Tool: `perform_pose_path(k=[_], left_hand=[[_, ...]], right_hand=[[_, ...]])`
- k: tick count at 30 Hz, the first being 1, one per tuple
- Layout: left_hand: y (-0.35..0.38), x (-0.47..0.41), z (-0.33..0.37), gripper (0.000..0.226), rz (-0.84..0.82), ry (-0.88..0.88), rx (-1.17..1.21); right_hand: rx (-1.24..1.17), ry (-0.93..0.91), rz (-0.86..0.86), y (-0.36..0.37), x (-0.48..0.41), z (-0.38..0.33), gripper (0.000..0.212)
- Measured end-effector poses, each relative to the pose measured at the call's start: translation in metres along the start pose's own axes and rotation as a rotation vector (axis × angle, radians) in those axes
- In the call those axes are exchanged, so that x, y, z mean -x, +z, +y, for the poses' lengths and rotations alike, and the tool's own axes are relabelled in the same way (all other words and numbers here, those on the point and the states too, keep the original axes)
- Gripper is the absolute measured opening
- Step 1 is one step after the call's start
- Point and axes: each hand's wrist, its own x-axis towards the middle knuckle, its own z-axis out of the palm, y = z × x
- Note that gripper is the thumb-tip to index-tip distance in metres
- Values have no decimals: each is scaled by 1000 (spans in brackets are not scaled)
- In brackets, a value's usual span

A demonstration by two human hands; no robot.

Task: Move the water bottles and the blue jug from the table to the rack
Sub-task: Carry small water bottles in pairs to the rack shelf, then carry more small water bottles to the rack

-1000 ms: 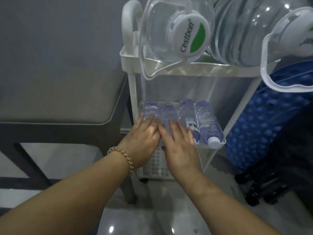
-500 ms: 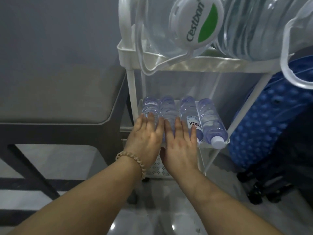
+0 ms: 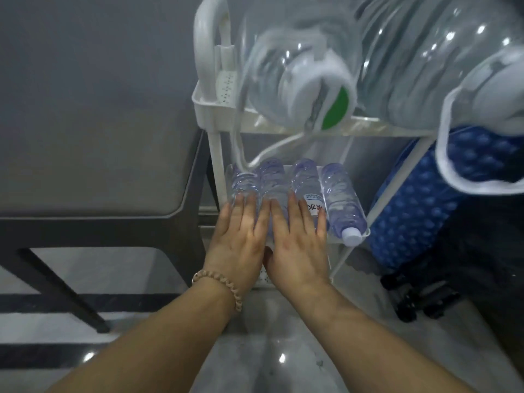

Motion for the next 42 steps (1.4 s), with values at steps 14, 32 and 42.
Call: perform_pose_path(k=[14, 32, 42], left_hand=[[-312, 84, -21, 65, -327, 86, 291], [-709, 94, -24, 75, -5, -177, 17], [-825, 250, -57, 82, 23, -387, -147]], right_hand=[[-50, 143, -347, -318, 72, -92, 95], [-64, -69, 33, -689, 61, -118, 82], [-177, -355, 70, -781, 144, -212, 69]])
